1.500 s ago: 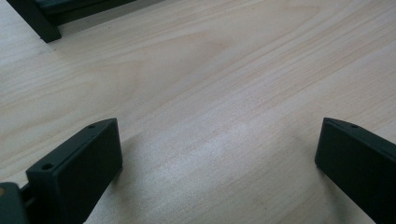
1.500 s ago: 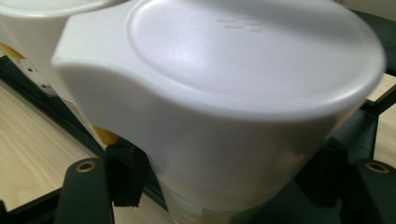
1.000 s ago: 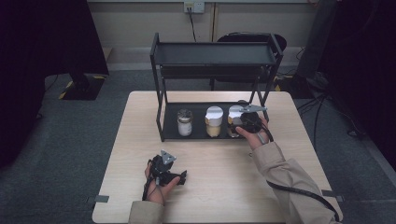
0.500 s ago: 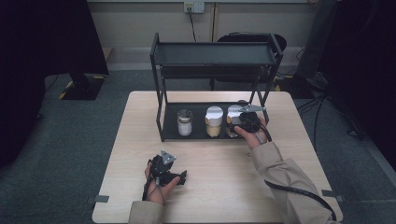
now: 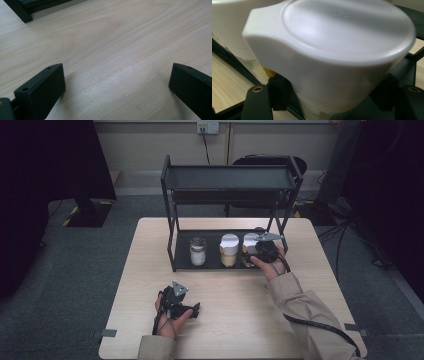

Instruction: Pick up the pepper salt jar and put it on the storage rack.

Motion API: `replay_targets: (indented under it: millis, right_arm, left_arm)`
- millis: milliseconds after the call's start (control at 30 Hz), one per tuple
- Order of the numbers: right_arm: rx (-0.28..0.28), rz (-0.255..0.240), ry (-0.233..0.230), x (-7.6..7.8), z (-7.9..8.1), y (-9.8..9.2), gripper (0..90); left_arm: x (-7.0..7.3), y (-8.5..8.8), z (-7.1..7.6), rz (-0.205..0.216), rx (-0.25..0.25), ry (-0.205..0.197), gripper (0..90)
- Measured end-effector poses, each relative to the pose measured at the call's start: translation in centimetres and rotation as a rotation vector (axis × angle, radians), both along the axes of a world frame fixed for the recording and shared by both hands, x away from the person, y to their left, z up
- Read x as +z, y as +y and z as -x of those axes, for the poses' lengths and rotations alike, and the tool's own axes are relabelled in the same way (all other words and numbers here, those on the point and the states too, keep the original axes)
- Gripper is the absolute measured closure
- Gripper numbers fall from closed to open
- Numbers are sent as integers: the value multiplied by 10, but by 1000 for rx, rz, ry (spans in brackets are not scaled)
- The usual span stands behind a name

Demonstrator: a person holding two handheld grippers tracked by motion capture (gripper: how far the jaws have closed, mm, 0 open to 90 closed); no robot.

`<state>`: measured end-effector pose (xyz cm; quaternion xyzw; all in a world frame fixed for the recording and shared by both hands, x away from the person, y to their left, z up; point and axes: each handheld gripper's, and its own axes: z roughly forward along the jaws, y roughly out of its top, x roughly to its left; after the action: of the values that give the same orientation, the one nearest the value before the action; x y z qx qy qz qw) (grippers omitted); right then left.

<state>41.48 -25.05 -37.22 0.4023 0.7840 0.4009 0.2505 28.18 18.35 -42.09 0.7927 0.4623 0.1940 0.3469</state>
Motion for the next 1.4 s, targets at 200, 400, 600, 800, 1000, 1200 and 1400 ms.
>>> replay_targets:
  millis: [200,400,600,800,1000,1200,1400]
  right_arm:
    - [-4,10,1,0,1,1,300]
    - [-7,1,-2,-1,3,0,300]
    - [-3,7,3,0,3,0,282]
    - [0,7,6,-1,3,2,222]
    - [2,21,15,0,4,7,115]
    - [-2,42,14,-1,6,13,69]
    - [-4,62,8,-2,10,16,28]
  left_arm:
    - [0,0,0,0,0,0,1]
    - [0,0,0,0,0,0,1]
    - [0,0,0,0,0,0,1]
    - [0,0,0,0,0,0,1]
    - [0,0,0,0,0,0,1]
    - [0,0,0,0,0,0,1]
    - [0,0,0,0,0,0,1]
